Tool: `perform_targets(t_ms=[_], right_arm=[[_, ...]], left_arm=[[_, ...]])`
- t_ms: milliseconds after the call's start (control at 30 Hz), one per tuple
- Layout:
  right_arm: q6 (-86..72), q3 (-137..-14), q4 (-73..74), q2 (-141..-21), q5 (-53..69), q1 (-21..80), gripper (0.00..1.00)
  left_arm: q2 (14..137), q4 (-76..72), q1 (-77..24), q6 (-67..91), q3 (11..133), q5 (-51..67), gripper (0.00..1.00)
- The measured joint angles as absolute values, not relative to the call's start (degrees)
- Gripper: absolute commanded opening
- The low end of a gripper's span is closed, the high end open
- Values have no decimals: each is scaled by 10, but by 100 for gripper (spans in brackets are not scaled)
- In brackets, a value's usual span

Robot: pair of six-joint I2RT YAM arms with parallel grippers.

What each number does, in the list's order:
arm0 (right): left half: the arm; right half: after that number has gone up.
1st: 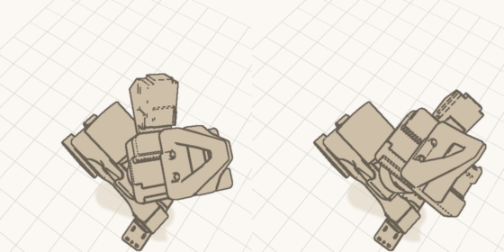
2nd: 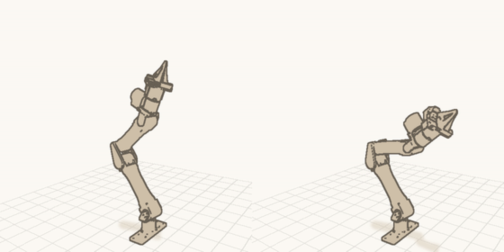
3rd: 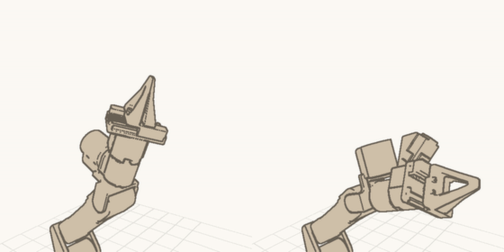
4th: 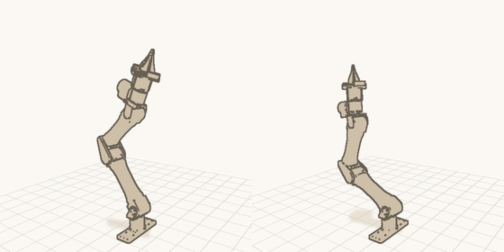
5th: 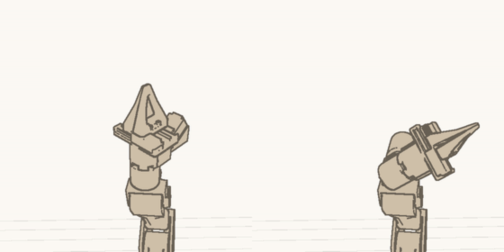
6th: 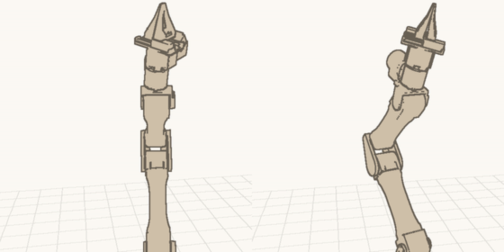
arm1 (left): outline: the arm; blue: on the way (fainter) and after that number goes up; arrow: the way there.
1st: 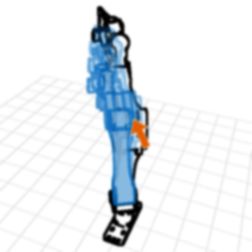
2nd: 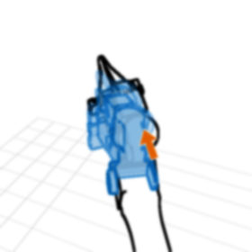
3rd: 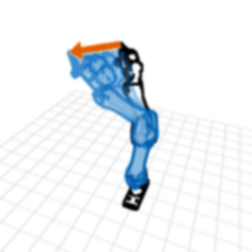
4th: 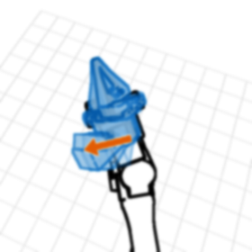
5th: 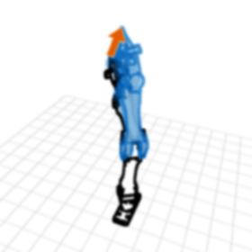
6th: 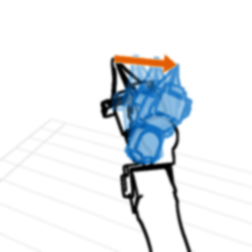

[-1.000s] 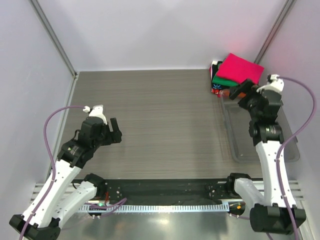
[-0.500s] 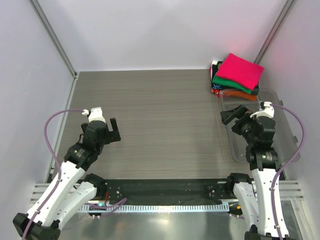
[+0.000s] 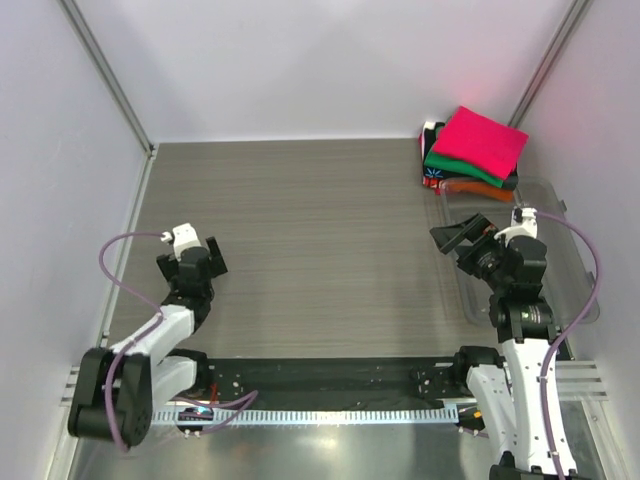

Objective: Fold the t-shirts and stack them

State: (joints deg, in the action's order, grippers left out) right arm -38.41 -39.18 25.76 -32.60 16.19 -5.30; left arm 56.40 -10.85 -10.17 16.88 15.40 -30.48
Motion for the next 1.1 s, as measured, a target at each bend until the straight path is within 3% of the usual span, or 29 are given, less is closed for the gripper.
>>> perform_targets(t_ms=[167, 333, 467, 600, 1100], right_arm=[[-392, -379, 258, -325, 166, -47, 100], [-394, -365, 258, -320, 167, -43, 100], [-393, -357, 258, -319, 167, -42, 100], [-393, -349, 255, -319, 166, -42, 100], [-367, -329, 237, -374, 133, -42, 100]], left_arm=[[688, -269, -54, 154, 156, -280, 99], [779, -404, -49, 113, 159, -230, 90], [854, -489, -47, 93, 161, -195, 95], [862, -527, -44, 84, 160, -179, 100], [862, -564, -44, 83, 160, -169, 100]])
